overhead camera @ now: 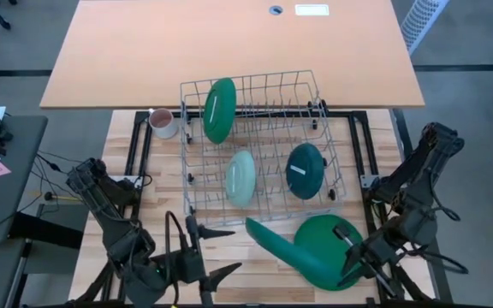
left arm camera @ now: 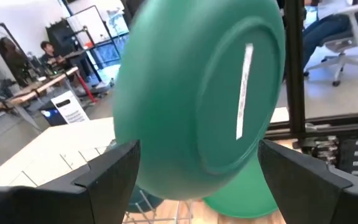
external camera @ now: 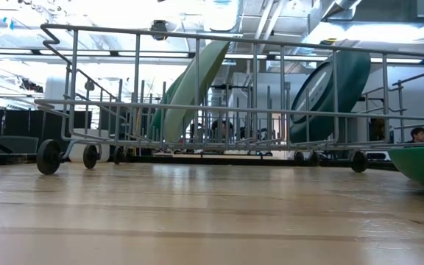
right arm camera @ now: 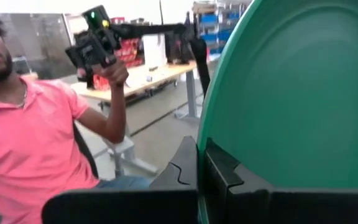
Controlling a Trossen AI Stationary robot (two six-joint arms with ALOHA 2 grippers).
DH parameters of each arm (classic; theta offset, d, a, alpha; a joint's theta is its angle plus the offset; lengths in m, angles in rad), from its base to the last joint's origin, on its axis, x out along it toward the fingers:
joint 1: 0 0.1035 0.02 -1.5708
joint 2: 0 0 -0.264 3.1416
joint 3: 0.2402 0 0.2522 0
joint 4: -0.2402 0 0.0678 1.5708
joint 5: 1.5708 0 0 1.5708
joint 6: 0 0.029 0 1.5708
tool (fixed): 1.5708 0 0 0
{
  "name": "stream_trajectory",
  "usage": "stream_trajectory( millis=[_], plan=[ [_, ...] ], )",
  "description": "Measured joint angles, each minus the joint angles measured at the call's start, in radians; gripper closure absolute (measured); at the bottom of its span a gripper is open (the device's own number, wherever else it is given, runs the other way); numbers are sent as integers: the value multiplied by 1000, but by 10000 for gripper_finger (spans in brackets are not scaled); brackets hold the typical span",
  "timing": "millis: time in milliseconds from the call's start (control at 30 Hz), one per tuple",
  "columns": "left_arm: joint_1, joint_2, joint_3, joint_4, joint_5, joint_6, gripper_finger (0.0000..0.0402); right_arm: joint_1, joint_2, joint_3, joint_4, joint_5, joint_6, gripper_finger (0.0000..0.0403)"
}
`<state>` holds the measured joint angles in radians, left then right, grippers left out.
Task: Sort dishes
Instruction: Put the stacked green plate in the dish rack
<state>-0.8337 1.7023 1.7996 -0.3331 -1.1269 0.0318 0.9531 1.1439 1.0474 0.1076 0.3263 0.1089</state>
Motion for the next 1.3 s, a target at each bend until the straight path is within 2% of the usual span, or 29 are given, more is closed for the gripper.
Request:
stream_trajectory(
  millis=[133,233,333,467,600,767,1100,1300],
  plan=[
    [0,-1,0,0,2,-77,85,-7,17,27,-58,-38,23,398],
    [0,-7,0,-4,49,-93,85,-8,32,42,-59,-57,15,398],
    [7,-7,0,-16,95,-84,85,-19,49,55,-52,-140,-4,398],
    [34,-6,0,-60,101,-84,85,-35,80,66,-60,-248,-32,398],
    [58,-7,0,-98,126,-118,85,-51,96,89,-74,-260,-34,398],
    [76,-9,0,-99,272,-131,85,-64,108,103,-116,-277,-38,398],
    [77,-5,-1,-83,501,-120,85,-73,108,104,-120,-264,-43,398],
    [76,-1,-1,-50,523,-83,85,-88,108,105,-121,-275,-43,398]
  ],
)
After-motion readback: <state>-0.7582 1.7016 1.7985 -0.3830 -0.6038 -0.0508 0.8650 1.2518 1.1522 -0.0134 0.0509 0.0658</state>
